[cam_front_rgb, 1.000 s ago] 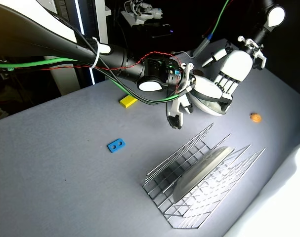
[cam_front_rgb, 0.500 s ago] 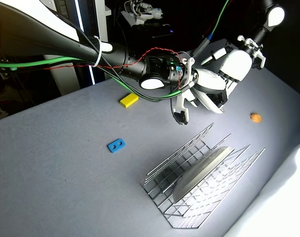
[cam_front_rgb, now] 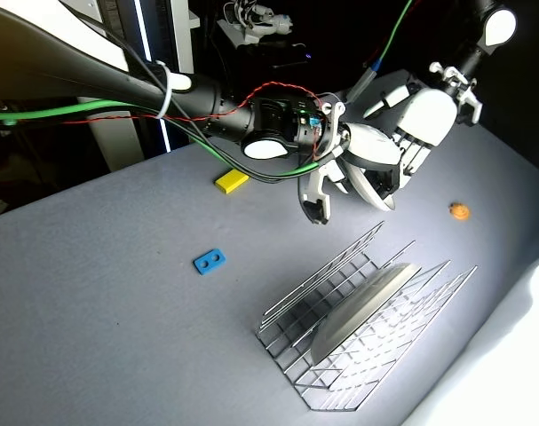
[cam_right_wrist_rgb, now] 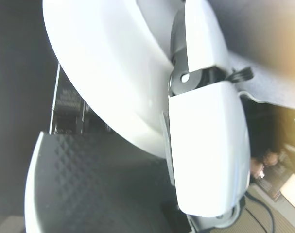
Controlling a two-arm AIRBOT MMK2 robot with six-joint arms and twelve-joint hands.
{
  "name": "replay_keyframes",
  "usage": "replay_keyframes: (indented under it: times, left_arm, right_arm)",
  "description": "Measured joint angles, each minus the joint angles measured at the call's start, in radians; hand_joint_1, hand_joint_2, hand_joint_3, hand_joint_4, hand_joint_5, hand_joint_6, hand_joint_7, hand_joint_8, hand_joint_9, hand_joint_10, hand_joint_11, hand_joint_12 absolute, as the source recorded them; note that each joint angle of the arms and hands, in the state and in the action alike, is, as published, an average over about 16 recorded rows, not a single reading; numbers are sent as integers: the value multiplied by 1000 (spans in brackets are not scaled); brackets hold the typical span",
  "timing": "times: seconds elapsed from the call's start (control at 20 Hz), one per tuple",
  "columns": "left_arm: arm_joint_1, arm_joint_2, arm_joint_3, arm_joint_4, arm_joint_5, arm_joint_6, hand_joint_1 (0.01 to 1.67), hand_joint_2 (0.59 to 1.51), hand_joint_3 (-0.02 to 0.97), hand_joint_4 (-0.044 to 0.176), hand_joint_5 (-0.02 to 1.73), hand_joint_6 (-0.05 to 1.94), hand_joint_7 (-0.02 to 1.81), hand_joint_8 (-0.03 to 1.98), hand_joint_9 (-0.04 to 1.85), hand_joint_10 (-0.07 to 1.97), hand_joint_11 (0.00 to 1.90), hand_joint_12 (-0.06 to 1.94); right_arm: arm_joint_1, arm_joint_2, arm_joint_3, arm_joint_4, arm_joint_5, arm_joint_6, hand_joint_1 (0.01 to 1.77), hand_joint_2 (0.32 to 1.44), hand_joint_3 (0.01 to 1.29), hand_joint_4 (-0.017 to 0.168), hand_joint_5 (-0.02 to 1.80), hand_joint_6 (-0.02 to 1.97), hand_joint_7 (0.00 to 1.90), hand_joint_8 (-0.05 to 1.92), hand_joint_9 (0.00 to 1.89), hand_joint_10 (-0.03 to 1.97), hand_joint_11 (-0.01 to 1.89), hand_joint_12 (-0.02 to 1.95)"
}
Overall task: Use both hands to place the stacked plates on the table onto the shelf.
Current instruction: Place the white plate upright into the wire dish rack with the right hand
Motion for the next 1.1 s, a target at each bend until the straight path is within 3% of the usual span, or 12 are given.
replay_keyframes:
  times: [0.3, 0.7, 0.9, 1.1]
  left_arm:
    - [-192, 60, -7, 24, -10, -39, 14, 1136, 18, 1, 19, 18, 14, -1, 15, -56, 16, -3]
    - [-447, 131, -41, 125, -34, -91, 14, 1133, 19, 2, 24, 17, 16, -2, 16, -56, 16, -4]
    - [-517, 151, -59, 180, -43, -100, 14, 1133, 19, 3, 26, 18, 18, -2, 15, -56, 16, -6]
    - [-532, 161, -77, 223, -50, -106, 14, 1133, 19, 3, 29, 17, 19, -2, 15, -56, 16, -7]
  right_arm:
    - [30, 122, -143, 11, -15, -2, 1264, 990, 14, -4, 868, 945, 969, 919, 1016, 1012, 912, 1078]
    - [92, 354, -373, 28, -45, -3, 1265, 990, 14, -3, 928, 957, 1022, 889, 1042, 986, 948, 1057]
    - [136, 471, -461, 34, -83, 37, 1266, 990, 13, -3, 934, 962, 1029, 872, 1044, 976, 954, 1046]
    - [181, 556, -502, 34, -146, 148, 1268, 990, 14, -3, 940, 961, 1035, 852, 1048, 948, 957, 1031]
